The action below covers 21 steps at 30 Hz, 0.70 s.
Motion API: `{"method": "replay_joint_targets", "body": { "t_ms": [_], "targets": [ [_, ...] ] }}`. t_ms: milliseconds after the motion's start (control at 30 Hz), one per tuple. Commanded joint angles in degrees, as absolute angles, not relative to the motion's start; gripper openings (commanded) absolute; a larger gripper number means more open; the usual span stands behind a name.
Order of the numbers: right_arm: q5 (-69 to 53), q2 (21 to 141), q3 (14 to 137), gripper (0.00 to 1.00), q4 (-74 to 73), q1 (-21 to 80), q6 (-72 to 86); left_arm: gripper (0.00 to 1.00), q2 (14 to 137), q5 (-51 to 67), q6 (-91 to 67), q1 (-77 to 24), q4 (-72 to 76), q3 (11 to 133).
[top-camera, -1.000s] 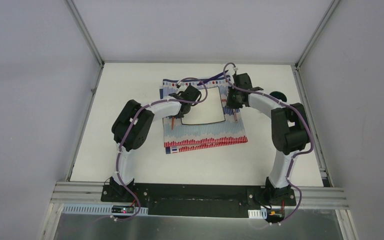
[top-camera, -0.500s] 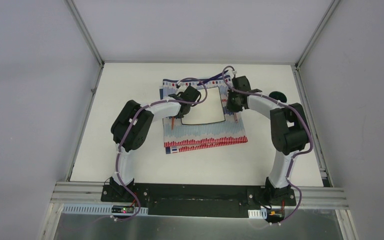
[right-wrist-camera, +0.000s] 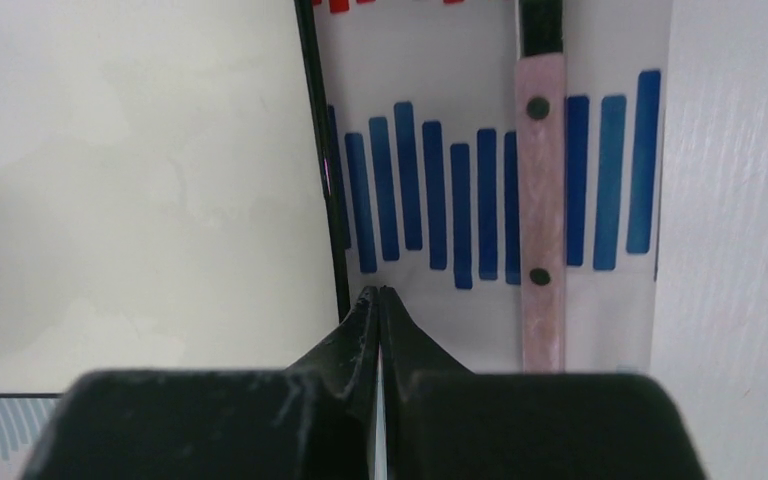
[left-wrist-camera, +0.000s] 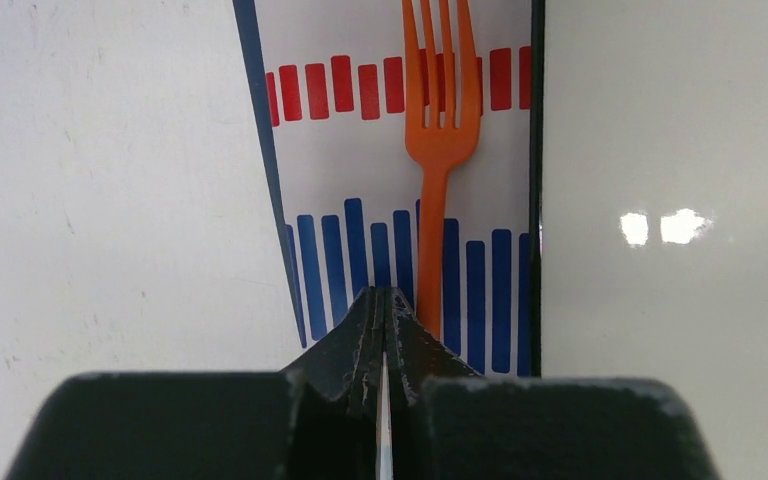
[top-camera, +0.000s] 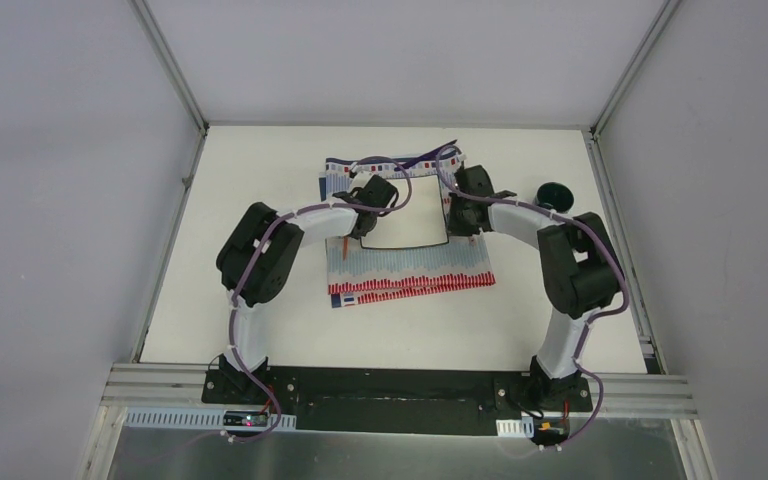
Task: Set the dinner table for one person
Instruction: Move the napkin to the center of the board.
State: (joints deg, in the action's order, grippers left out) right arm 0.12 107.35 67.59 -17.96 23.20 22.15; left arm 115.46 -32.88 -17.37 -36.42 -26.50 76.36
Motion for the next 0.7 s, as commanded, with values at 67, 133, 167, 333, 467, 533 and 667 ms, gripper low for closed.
{"method": "replay_joint_targets", "body": {
  "t_ms": [67, 133, 167, 333, 467, 533, 667],
  "targets": [
    [-0.5, 103.4, 62.5, 0.00, -21.6, 27.5, 25.6, 0.00, 115.2, -26.5, -22.7, -37.1, -32.1, 70.5],
    [-0.8, 102.4, 61.1, 0.00, -21.4, 28.1, 26.5, 0.00, 114.8, -26.6, -23.5, -37.2, -32.8, 69.3],
    [-0.7, 101.9, 60.3, 0.00, -21.3, 28.5, 26.7, 0.00, 114.6, -26.7, -24.0, -37.3, -33.1, 68.7],
    [-1.7, 99.3, 56.7, 0.00, -21.0, 30.6, 28.6, 0.00, 113.1, -26.3, -26.0, -38.1, -33.6, 65.7],
    [-1.6, 98.1, 54.6, 0.00, -20.7, 33.0, 30.0, 0.00, 112.2, -26.5, -27.1, -39.4, -33.9, 64.0],
    [-1.0, 97.9, 53.9, 0.00, -20.4, 33.9, 30.7, 0.00, 112.1, -26.7, -27.6, -39.8, -33.9, 63.4],
    [-0.6, 98.3, 53.9, 0.00, -20.3, 34.5, 31.1, 0.00, 112.9, -27.2, -27.5, -40.0, -33.9, 63.7]
  ]
}}
